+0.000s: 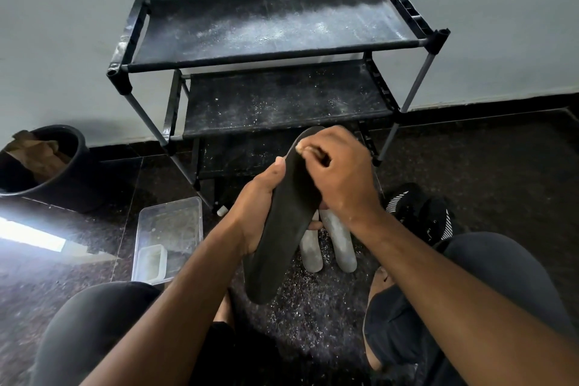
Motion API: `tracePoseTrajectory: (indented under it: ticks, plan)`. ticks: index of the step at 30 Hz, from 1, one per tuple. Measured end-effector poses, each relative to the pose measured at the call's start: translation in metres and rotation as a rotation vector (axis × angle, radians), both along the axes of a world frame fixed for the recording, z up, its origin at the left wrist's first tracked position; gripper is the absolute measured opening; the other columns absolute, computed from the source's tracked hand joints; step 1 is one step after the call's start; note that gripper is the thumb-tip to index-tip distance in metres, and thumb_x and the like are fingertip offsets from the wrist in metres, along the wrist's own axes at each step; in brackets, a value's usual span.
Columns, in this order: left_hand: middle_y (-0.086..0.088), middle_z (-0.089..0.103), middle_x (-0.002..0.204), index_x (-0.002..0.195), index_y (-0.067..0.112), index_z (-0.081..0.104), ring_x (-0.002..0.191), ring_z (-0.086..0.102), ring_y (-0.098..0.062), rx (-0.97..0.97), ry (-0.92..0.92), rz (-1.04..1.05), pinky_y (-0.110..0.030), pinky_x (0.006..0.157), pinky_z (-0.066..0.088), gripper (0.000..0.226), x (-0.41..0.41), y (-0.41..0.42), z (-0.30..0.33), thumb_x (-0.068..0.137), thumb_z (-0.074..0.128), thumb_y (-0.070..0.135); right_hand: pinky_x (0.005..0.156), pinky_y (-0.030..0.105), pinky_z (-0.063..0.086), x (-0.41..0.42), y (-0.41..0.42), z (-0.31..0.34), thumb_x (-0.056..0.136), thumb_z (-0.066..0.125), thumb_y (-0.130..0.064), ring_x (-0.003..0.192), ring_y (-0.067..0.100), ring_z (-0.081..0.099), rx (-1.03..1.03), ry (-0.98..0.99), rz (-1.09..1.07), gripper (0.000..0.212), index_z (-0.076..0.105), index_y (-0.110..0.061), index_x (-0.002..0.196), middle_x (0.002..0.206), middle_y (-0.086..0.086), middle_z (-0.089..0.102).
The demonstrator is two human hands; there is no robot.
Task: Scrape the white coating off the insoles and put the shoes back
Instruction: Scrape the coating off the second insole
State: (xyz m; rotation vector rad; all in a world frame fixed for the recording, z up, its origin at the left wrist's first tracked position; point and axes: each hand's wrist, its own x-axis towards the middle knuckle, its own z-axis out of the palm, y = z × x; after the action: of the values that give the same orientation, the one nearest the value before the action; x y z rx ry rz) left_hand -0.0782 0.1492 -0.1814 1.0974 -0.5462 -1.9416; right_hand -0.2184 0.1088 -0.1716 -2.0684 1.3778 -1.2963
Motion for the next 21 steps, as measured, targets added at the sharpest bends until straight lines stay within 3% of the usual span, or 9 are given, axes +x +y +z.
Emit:
tracePoseTrajectory:
  ticks: [4,8,10,14,21]
  plan:
    - [-0.022,0.064,0.138,0.148,0.016,0.053,0.124,0.062,-0.048,-0.024,-0.034,-0.074,-0.055,0.085,0.059,0.06,0.001,0.0,-0.005,0.108,0.033,0.056,0.079,0.007,0.046,-0.015,-0.01,0.009,0.085,0.072,-0.001,0.085,0.004,0.061,-0.001,-0.046,-0.124,0.01,0.075,-0.009,0.092,0.093,0.0,0.066]
    - [-0.023,0.068,0.132,0.139,0.013,0.062,0.11,0.07,-0.041,0.012,-0.031,-0.035,-0.058,0.088,0.058,0.059,0.0,-0.001,-0.005,0.107,0.038,0.056,0.08,0.012,0.048,-0.001,0.003,0.0,0.087,0.068,0.0,0.088,0.007,0.061,0.006,-0.003,0.016,0.01,0.073,-0.007,0.092,0.094,0.0,0.064]
    - [-0.023,0.066,0.134,0.139,0.014,0.062,0.114,0.068,-0.04,0.021,-0.027,-0.018,-0.061,0.092,0.056,0.059,0.001,-0.001,-0.005,0.106,0.038,0.057,0.081,0.014,0.049,0.003,0.006,-0.002,0.087,0.068,0.001,0.089,0.008,0.062,0.018,0.006,0.077,0.011,0.073,-0.006,0.093,0.095,0.0,0.063]
    - [-0.02,0.067,0.134,0.144,0.016,0.058,0.115,0.069,-0.042,0.011,-0.043,-0.015,-0.057,0.087,0.058,0.061,0.001,0.0,-0.001,0.107,0.034,0.058,0.078,0.008,0.047,-0.008,-0.008,0.004,0.086,0.071,0.0,0.084,0.001,0.061,0.01,-0.055,-0.077,0.01,0.074,-0.008,0.09,0.092,0.0,0.065]
    - [-0.017,0.076,0.106,0.127,0.006,0.067,0.092,0.076,-0.026,0.088,0.07,0.091,-0.037,0.071,0.063,0.059,0.0,0.001,0.008,0.108,0.037,0.053,0.082,0.028,0.051,0.019,0.024,-0.011,0.087,0.067,0.001,0.089,0.015,0.061,0.001,0.027,0.118,0.011,0.073,-0.004,0.095,0.092,0.003,0.062]
